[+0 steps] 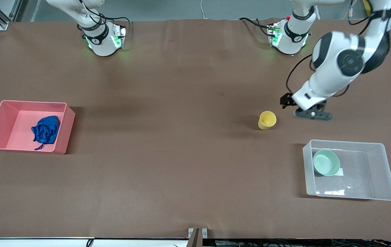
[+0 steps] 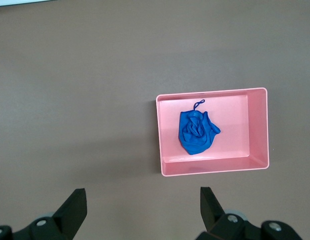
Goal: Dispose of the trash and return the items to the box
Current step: 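Reach the yellow cup with the left gripper and grasp it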
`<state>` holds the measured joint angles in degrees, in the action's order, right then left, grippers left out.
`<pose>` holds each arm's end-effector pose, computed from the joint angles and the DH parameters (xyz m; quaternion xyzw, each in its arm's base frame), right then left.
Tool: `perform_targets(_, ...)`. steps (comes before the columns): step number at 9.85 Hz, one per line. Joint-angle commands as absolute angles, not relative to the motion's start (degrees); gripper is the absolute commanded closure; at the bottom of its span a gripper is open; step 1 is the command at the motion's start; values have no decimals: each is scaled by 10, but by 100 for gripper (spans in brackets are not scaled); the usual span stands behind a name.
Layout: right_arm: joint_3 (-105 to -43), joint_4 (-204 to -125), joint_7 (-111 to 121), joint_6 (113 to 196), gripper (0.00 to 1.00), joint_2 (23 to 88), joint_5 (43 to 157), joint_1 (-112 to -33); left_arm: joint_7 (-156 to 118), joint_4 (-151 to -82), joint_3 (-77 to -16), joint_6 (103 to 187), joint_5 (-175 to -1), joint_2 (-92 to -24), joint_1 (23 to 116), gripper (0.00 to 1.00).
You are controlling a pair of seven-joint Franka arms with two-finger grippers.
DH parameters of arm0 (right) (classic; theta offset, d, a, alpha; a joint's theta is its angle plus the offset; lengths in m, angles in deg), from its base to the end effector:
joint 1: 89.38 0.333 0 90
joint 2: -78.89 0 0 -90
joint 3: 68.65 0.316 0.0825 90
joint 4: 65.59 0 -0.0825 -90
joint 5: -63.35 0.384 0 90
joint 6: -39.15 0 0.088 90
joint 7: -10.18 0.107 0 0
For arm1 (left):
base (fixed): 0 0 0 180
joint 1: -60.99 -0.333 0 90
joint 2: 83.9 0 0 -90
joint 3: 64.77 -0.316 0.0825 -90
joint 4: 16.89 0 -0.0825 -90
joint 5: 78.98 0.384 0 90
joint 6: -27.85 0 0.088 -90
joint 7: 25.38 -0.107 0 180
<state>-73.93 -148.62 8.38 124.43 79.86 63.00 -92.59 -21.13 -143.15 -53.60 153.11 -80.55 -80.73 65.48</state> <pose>0.5339 -0.0809 0.6832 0.9979 -0.0587 0.0277 0.0048 0.5090 -0.1434 0.3512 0.9951 -0.0911 -0.0382 0.0098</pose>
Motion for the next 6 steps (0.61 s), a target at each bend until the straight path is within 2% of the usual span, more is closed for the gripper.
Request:
perform_targets(1,-737,-1481,84,1244,0,799,622,-917,-211,-1433,-533,1596,-806,-720,653,0)
perform_targets(3,-738,-1480,82,1246,0,799,621,-919,-211,-1429,-533,1631,-805,-672,653,2)
perform_targets(5,-738,-1480,83,1246,0,799,621,-917,-209,-1429,-533,1643,-805,-649,655,10)
perform_targets(6,-738,-1480,82,1246,0,799,622,-918,-196,-1432,-532,1643,-804,-647,656,41)
